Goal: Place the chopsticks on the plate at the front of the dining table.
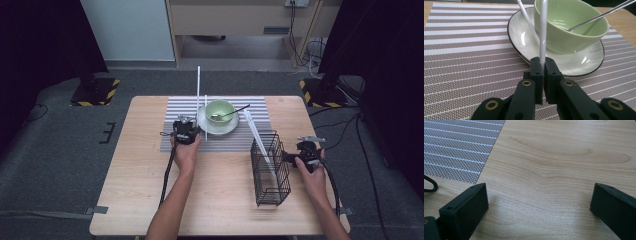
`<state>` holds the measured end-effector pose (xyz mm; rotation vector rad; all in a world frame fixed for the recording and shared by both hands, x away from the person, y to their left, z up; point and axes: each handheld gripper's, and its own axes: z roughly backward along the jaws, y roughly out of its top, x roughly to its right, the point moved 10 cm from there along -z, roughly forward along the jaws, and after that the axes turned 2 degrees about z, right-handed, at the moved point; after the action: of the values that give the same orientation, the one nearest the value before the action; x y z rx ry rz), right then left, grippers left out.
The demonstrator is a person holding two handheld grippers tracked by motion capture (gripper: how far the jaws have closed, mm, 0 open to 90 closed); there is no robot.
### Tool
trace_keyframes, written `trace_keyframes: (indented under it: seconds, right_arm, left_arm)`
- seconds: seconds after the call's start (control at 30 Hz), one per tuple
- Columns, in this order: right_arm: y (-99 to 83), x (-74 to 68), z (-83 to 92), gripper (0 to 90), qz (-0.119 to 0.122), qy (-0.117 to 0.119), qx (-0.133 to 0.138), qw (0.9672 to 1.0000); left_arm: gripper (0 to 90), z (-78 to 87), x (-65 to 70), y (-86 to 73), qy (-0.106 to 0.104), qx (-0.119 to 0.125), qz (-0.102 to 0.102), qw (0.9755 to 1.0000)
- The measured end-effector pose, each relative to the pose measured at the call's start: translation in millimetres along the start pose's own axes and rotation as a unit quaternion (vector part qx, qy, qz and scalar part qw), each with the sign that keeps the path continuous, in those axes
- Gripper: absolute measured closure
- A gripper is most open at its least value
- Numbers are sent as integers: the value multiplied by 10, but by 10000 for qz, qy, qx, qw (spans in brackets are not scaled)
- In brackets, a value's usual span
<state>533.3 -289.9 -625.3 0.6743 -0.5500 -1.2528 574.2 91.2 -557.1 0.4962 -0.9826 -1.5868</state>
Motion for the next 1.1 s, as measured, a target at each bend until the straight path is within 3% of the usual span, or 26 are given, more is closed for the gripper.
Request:
trace_keyframes:
  seconds: [0.83, 1.1]
  right_arm:
    - [0, 0, 0, 16, 1, 0, -1, 10000]
    - [0, -1, 0, 16, 0, 0, -1, 10000]
  left_arm:
    - [863, 28, -25, -25, 41, 10, 33, 10000]
    - [863, 40, -89, -60, 127, 34, 63, 9999]
